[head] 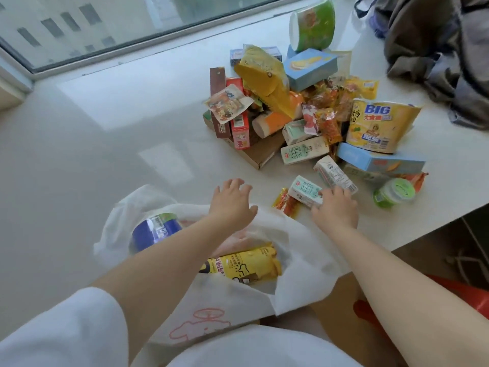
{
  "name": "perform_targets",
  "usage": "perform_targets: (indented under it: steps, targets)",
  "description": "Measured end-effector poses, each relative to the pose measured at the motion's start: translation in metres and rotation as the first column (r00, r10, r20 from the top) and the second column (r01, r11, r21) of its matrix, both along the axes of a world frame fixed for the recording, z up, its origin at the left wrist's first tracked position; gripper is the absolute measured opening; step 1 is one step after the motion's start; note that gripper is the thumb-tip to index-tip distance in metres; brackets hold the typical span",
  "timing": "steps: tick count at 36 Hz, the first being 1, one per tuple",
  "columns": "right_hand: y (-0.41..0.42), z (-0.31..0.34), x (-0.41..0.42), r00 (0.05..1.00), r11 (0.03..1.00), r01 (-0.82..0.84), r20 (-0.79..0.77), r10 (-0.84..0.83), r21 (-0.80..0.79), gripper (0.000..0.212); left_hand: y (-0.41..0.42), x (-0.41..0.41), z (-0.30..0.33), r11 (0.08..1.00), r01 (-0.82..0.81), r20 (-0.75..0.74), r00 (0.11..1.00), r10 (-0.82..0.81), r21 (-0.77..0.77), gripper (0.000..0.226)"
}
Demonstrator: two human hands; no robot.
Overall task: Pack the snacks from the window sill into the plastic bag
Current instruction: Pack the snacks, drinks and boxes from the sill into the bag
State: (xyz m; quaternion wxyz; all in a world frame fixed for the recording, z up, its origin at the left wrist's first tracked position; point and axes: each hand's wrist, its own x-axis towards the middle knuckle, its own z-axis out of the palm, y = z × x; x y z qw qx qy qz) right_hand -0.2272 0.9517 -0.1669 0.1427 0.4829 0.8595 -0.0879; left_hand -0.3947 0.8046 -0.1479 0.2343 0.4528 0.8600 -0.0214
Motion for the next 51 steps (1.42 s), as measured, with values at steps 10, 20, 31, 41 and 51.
perform_targets:
  steps: [10, 20, 31, 41, 51]
  targets:
    - [0.045, -0.032, -0.009, 0.978, 0.977, -0.203, 0.037, 0.206, -0.058, 0.064, 0.1, 0.051, -0.054, 0.953, -0.241, 0.223, 0.934, 0.279, -0.182, 0.049]
    - [0.064, -0.042, -0.006, 0.968, 0.966, -0.251, -0.036, 0.249, -0.064, 0.066, 0.122, 0.057, -0.077, 0.859, -0.483, 0.275, 0.814, 0.512, -0.17, 0.022]
    - [0.081, 0.009, -0.014, 0.733, 0.919, 0.159, -0.58, -0.355, -0.361, 0.044, 0.171, 0.017, -0.021, 0.718, -0.63, 0.38, 0.767, 0.517, 0.295, 0.039]
    - [0.152, 0.021, -0.061, 0.703, 0.846, 0.193, -0.531, -0.473, -0.498, 0.046, 0.234, 0.009, 0.009, 0.624, -0.735, 0.613, 0.628, 0.479, 0.266, 0.04]
    - [0.17, -0.002, -0.075, 0.725, 0.756, 0.149, -0.449, -0.522, -0.638, 0.037, 0.256, -0.001, 0.006, 0.514, -0.858, 0.818, 0.287, 0.499, -0.013, 0.023]
